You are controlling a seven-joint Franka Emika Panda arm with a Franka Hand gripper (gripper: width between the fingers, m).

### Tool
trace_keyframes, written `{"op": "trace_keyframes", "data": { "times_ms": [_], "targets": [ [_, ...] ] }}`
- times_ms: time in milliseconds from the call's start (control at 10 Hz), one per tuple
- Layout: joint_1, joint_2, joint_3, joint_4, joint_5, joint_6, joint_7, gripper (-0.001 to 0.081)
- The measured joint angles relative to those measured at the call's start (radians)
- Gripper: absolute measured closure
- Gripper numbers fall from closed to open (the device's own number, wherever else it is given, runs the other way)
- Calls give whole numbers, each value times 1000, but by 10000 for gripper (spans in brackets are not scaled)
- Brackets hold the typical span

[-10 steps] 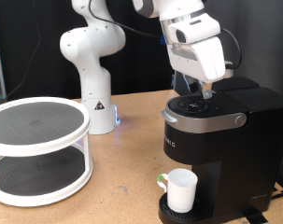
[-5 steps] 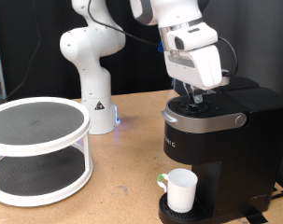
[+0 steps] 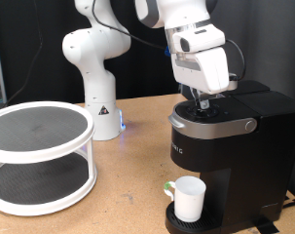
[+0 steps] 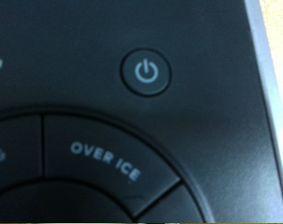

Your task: Make a cup of coffee with the keurig machine

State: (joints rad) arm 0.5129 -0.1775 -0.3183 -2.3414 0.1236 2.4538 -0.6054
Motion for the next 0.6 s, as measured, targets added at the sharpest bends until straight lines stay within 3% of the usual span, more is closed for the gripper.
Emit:
{"op": "trace_keyframes", "data": {
  "times_ms": [600],
  "targets": [
    [0, 18, 2, 14, -18, -24, 17, 799]
  ]
}}
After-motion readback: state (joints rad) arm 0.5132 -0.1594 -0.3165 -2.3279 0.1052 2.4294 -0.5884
